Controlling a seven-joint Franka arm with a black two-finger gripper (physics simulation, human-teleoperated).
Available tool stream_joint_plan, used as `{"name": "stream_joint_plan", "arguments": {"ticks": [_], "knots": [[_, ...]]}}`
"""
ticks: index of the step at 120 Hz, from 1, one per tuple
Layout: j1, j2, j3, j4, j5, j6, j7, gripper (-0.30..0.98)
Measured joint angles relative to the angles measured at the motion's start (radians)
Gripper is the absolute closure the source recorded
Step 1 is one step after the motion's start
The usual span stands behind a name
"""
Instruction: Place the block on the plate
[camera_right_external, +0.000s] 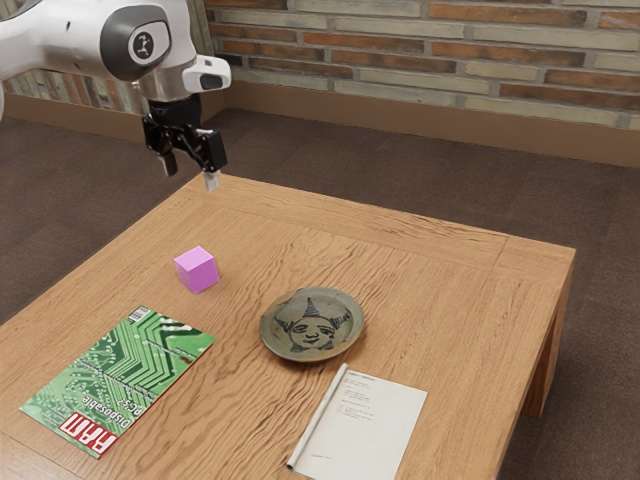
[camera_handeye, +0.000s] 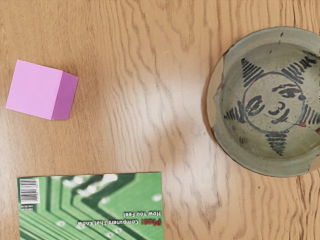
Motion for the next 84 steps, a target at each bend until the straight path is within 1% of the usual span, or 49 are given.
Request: {"name": "stream_joint_plan", "arguments": {"ticks": [17, 24, 40, 54, 60, 76, 84], "knots": [[0.012, 0.002, 0.001, -0.032, 0.0, 0.011, 0.012, 0.0], [0.037, 0.012, 0.001, -0.066, 0.0, 0.033, 0.016, 0.0], [0.103, 0.075, -0.009, -0.114, 0.0, 0.114, 0.028, 0.0], [0.207, 0.128, -0.059, -0.164, 0.0, 0.223, 0.06, 0.0], [0.268, 0.155, -0.102, -0.17, 0.0, 0.275, 0.085, 0.0], [0.357, 0.249, -0.144, -0.162, -0.001, 0.405, 0.196, 0.0], [0.431, 0.286, -0.199, -0.159, 0.001, 0.461, 0.265, 0.0]]}}
